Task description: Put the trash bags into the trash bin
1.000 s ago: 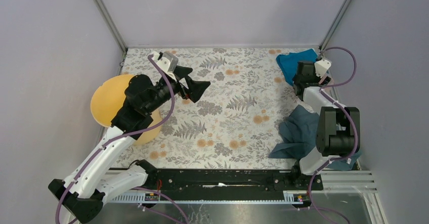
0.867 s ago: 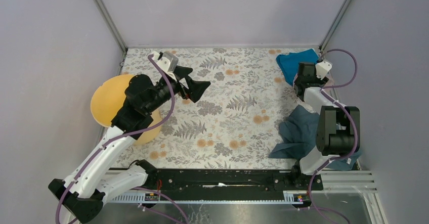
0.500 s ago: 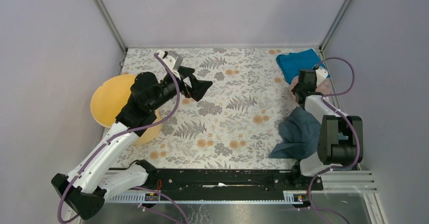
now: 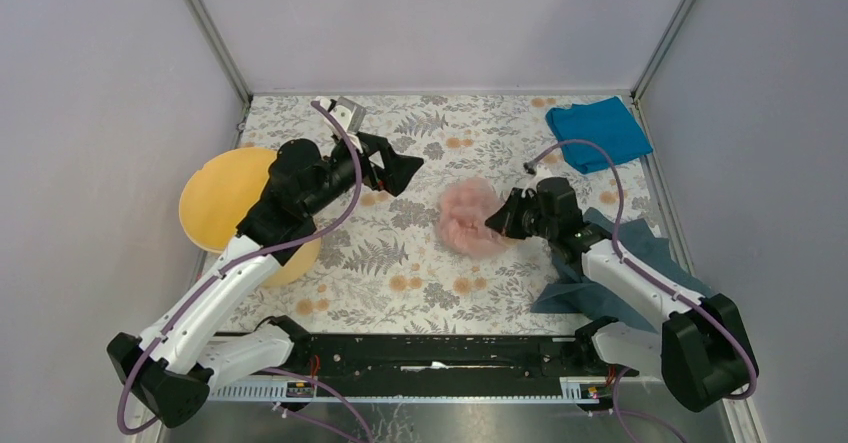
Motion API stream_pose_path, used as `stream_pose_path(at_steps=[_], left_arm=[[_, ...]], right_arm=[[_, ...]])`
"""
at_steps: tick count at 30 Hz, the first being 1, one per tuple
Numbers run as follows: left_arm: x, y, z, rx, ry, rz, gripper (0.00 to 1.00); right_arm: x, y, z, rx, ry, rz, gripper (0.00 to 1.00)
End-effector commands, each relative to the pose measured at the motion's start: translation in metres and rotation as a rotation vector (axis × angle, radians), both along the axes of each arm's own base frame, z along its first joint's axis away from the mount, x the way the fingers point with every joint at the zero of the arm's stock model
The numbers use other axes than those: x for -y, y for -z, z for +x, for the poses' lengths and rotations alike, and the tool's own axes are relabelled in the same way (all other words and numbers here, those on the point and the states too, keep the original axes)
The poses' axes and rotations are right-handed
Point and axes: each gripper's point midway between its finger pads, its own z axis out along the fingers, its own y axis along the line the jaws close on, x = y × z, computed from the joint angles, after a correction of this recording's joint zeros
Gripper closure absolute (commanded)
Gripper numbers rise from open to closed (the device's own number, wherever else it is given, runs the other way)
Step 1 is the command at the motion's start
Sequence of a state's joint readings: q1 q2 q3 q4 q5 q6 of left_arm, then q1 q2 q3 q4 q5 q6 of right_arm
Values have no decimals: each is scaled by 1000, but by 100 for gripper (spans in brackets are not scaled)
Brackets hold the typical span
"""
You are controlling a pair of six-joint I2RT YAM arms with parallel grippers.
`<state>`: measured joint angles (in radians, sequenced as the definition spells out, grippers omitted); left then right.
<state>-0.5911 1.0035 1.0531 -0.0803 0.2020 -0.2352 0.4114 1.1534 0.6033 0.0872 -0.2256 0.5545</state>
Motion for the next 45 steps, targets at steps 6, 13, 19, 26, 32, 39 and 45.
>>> stream_pose_path(at_steps=[6, 13, 19, 26, 32, 39, 45], left_arm=[[8, 72, -7, -446, -75, -87, 1], [25, 142, -32, -676, -58, -149, 2], [65, 165, -19, -647, -171, 14, 12], [128, 191, -18, -575, -248, 271, 16], [126, 219, -10, -577, -329, 365, 7], [108, 237, 0, -566, -399, 444, 37], [90, 204, 22, -545, -380, 331, 100]], right_arm=[[-42, 4, -86, -115, -360, 155, 100], [-43, 32, -103, -145, -388, 197, 100], [-41, 44, -110, -141, -352, 244, 100], [-35, 44, -106, -98, -324, 211, 100], [-27, 46, -104, -64, -307, 166, 100], [-21, 50, -105, -55, -273, 161, 100], [-22, 55, -113, -85, -293, 170, 99]])
